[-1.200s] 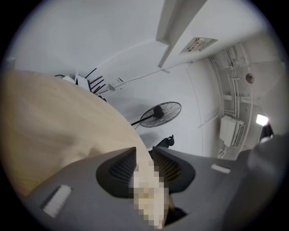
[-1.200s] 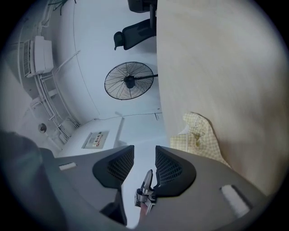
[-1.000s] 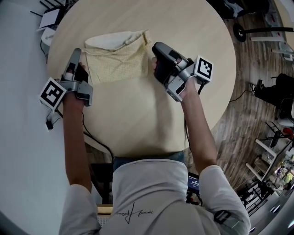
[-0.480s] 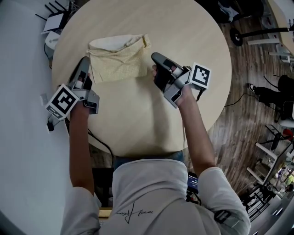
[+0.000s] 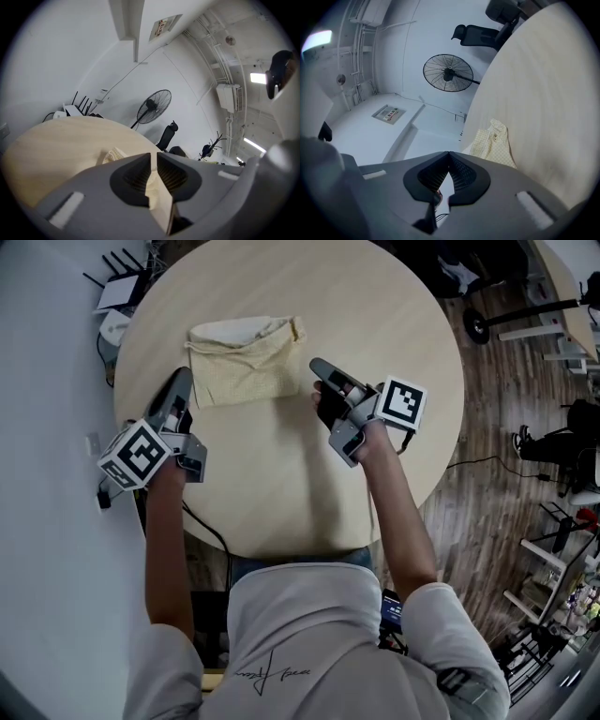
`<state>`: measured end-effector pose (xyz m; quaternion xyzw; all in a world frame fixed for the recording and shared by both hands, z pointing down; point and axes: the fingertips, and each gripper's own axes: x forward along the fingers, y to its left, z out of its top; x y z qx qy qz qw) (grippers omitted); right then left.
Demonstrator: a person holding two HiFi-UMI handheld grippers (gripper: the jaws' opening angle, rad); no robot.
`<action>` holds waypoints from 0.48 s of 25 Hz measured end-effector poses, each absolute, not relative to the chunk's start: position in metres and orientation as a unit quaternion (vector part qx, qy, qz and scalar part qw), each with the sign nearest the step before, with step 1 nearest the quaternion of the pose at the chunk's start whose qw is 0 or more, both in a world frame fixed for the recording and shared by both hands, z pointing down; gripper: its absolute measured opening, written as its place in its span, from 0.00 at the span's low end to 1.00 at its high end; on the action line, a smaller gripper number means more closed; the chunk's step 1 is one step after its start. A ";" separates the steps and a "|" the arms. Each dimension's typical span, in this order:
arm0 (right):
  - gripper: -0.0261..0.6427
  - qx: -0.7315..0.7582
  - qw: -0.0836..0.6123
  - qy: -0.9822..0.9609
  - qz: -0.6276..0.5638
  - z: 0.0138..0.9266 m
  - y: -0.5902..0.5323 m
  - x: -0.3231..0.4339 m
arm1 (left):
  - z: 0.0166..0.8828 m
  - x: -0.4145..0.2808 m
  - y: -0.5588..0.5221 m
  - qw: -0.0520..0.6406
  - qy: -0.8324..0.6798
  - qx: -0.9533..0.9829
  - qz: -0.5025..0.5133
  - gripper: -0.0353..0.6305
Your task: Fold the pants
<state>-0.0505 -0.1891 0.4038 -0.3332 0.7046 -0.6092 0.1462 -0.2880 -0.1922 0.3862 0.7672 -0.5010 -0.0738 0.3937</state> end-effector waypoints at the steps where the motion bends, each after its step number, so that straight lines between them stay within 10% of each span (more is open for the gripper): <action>1: 0.03 -0.340 0.140 0.706 -0.605 0.404 -0.189 -0.049 | 0.386 -0.290 -0.193 0.390 -0.504 0.767 -0.074 0.19; 12: 0.03 -0.378 0.111 0.742 -0.542 0.380 -0.190 -0.047 | 0.378 -0.286 -0.190 0.359 -0.512 0.779 -0.050 0.14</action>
